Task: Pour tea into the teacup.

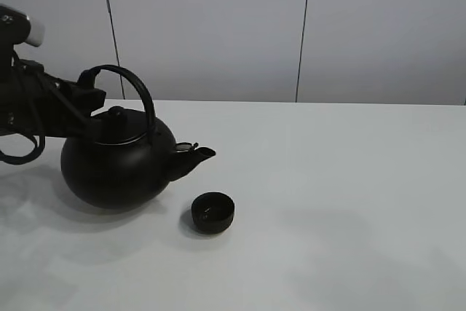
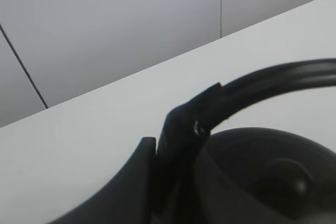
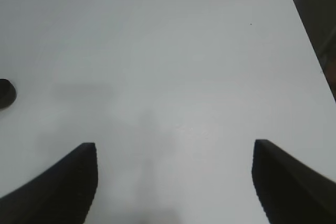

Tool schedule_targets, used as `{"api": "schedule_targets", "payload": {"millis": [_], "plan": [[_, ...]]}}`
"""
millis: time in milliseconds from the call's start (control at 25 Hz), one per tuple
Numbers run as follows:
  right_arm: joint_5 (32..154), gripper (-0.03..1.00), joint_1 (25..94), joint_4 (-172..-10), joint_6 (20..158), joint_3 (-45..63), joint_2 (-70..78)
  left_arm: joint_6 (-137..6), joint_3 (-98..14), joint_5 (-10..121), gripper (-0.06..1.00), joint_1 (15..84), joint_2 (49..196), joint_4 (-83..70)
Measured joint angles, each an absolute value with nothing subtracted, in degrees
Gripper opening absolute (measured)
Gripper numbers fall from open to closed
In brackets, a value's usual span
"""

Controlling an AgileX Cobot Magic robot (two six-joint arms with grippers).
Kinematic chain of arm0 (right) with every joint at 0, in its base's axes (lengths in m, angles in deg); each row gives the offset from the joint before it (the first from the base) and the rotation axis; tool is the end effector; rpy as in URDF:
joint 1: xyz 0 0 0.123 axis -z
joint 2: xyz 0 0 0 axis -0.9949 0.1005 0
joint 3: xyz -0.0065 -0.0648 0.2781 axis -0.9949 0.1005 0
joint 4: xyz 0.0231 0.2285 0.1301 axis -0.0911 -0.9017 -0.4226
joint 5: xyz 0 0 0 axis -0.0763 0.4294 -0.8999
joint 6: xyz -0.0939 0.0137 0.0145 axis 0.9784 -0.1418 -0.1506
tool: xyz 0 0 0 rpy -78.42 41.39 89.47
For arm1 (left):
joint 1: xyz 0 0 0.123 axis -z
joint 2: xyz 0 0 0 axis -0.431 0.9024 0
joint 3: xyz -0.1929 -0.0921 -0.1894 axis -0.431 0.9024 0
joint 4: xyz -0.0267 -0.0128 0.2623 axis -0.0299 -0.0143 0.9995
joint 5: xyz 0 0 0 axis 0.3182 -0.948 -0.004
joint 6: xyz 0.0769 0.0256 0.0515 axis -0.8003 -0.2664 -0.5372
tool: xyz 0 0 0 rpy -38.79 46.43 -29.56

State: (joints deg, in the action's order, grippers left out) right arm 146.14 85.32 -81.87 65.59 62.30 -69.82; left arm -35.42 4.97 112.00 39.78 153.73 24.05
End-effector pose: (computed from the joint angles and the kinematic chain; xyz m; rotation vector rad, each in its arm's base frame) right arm 0.0106 -0.0022 0.2695 0.0361 2.0852 -0.0298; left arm 0.3053 -0.1006 0.1289 0.6204 1.7299 -0.2083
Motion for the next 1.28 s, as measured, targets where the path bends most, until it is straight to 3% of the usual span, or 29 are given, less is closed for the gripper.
{"api": "schedule_targets", "payload": {"millis": [1280], "plan": [[146.2,0.55,85.32,-81.87,65.59,62.3,-69.82,-41.56,2.77,108.56,0.11,39.85,153.92,27.53]]}}
